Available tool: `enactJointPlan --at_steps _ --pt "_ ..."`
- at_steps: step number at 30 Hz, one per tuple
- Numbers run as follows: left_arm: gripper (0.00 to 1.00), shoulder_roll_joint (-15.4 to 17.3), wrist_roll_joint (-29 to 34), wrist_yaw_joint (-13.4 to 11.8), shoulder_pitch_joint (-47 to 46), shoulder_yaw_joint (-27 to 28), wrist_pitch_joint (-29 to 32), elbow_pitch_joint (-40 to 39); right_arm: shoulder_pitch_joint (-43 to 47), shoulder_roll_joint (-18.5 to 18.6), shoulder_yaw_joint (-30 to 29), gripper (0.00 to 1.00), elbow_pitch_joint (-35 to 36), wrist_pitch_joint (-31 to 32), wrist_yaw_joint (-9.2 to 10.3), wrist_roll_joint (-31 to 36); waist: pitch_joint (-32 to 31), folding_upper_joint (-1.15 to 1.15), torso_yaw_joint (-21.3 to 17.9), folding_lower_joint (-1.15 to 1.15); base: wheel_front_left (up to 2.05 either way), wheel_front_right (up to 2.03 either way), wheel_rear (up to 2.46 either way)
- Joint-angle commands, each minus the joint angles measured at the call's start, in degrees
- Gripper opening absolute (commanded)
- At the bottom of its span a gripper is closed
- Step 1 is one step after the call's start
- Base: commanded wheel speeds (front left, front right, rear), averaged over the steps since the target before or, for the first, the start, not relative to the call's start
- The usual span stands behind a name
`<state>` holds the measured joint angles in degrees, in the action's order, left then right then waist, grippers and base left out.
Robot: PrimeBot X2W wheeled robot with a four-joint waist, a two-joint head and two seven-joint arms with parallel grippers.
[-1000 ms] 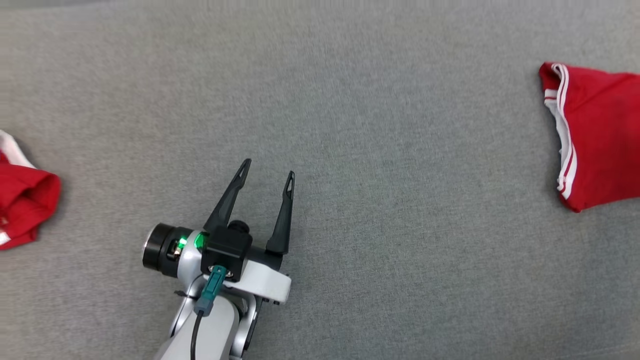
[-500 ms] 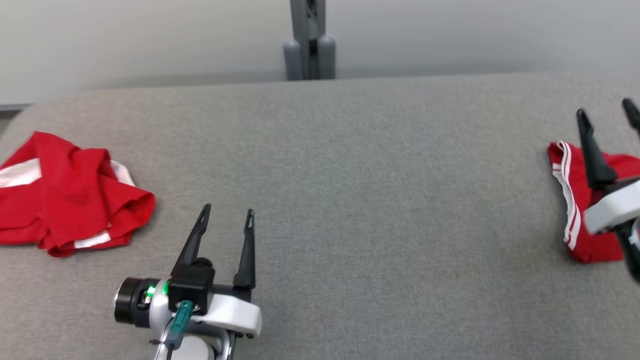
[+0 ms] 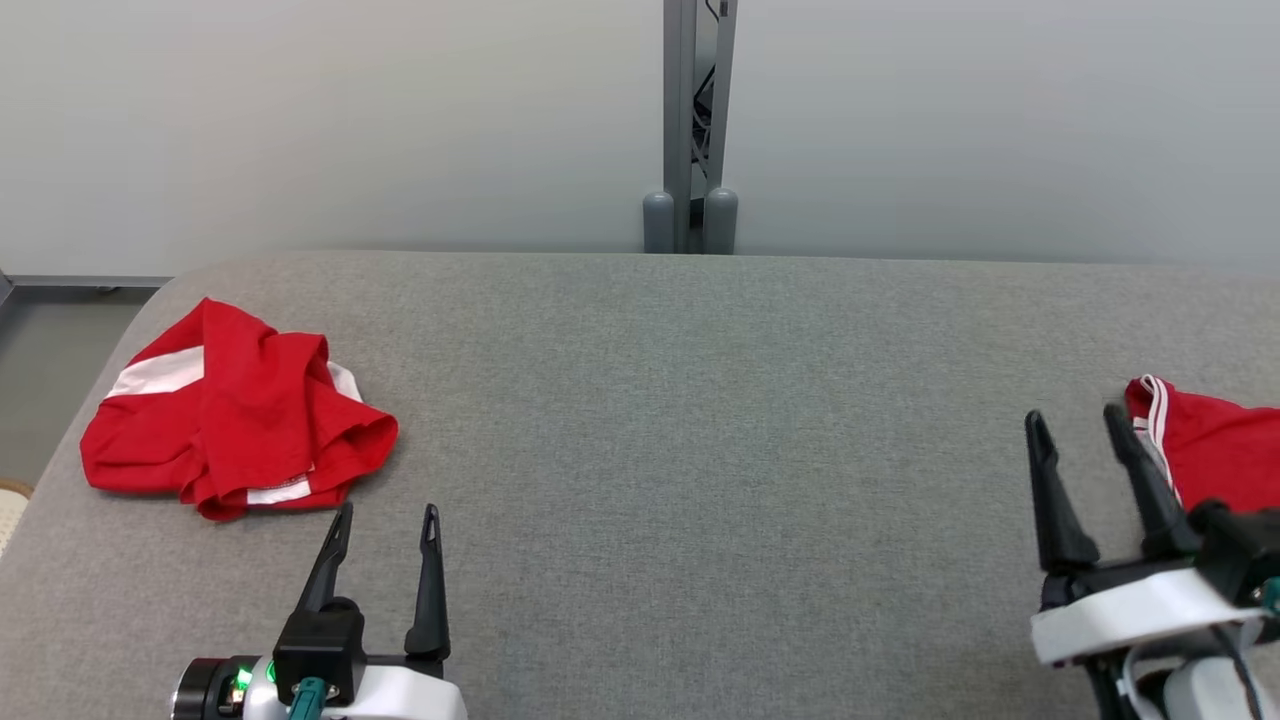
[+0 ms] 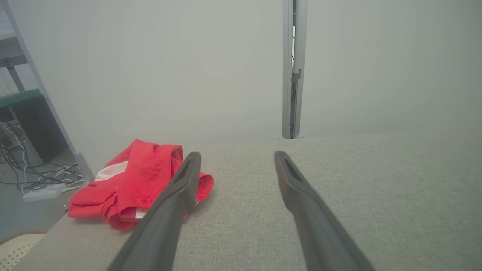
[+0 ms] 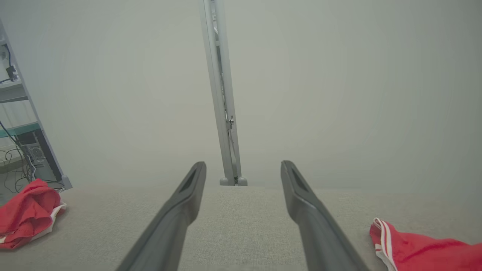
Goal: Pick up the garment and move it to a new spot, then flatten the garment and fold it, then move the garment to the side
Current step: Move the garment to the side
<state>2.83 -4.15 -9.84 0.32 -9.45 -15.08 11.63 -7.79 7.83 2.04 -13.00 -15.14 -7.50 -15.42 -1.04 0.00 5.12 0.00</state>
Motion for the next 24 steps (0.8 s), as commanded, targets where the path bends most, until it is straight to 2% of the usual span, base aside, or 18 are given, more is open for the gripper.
enactJointPlan --at_steps 1,11,24 --pt "1.00 0.20 0.16 0.07 0.35 0.49 -0.02 -0.22 1.59 -0.95 -0.50 1.00 0.51 -0.02 0.02 0.32 -0.15 0.00 -0.59 0.00 0.00 0.00 0.00" --pt "1.00 0.24 0.82 -1.39 2.68 1.11 -0.02 -1.70 5.69 -4.27 -0.27 1.00 2.03 -0.02 0.03 5.91 -0.20 0.00 -2.62 0.00 0.00 0.00 0.00" --pt "1.00 0.22 1.08 -1.77 1.97 0.17 -0.02 -4.05 5.82 -4.76 -0.39 1.00 1.92 -0.02 0.03 7.63 -0.05 0.00 -2.11 0.00 0.00 0.00 0.00"
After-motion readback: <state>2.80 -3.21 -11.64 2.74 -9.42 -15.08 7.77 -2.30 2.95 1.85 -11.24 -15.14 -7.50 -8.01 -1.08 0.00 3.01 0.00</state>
